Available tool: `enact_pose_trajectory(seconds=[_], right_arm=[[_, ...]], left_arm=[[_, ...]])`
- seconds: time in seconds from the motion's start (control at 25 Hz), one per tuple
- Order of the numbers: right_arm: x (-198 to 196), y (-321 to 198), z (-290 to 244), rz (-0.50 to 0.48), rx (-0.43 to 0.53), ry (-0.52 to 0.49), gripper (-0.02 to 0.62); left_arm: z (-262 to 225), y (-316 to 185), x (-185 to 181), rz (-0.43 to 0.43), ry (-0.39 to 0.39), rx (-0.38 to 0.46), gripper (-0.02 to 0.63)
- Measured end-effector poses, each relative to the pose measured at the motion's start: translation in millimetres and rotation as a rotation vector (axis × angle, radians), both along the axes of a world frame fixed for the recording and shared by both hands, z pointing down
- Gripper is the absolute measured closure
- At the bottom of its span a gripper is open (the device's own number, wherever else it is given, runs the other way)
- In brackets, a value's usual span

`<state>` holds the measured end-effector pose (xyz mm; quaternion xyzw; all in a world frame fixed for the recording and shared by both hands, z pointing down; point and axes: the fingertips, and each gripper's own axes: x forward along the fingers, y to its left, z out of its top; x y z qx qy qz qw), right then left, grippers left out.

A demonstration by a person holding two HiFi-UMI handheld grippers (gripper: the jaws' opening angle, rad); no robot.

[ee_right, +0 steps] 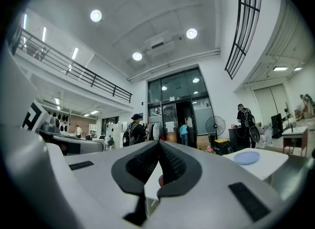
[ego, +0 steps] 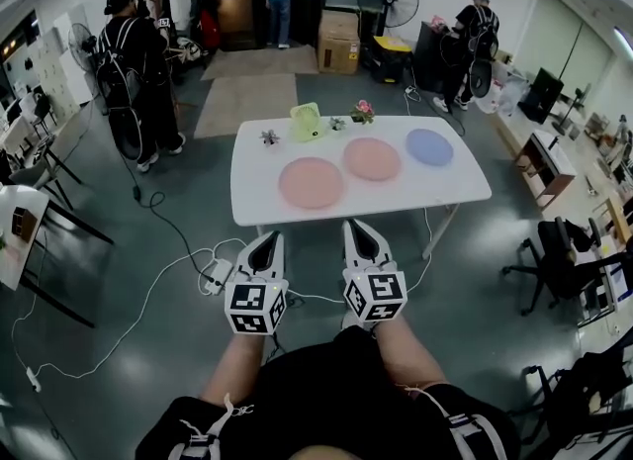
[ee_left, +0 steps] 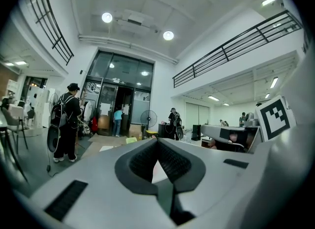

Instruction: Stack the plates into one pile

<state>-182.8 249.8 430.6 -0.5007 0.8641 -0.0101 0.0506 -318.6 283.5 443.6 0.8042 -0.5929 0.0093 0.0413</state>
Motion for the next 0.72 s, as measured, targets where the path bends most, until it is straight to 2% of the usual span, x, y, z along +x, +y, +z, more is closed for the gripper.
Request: enact_pose_trajectory(seconds=[0.2,0.36,0.56,0.72], right_arm=[[-5.9,-35.9,8.3,-0.017,-0.005,0.000,0.578],[-4.9,-85.2,22.4,-0.033,-0.021,0.002,0.578],[2.8,-175.7,34.4,-0.066,-0.043,-0.002,0.578],[13.1,-267.1,33.3,-0.105,-0.078,-0.013,0.578]], left_arm=[[6.9,-34.9,-3.7,-0.009,-0.013,-0.003,0.594],[15.9,-82.0,-2.7,-0.030,-0.021,-0.009,0.594],[22.9,-168.6,9.6,-0.055,-0.032,-0.026,0.594],[16.4,-253.2,27.3,-0.068,0.006,-0.057,0.594]])
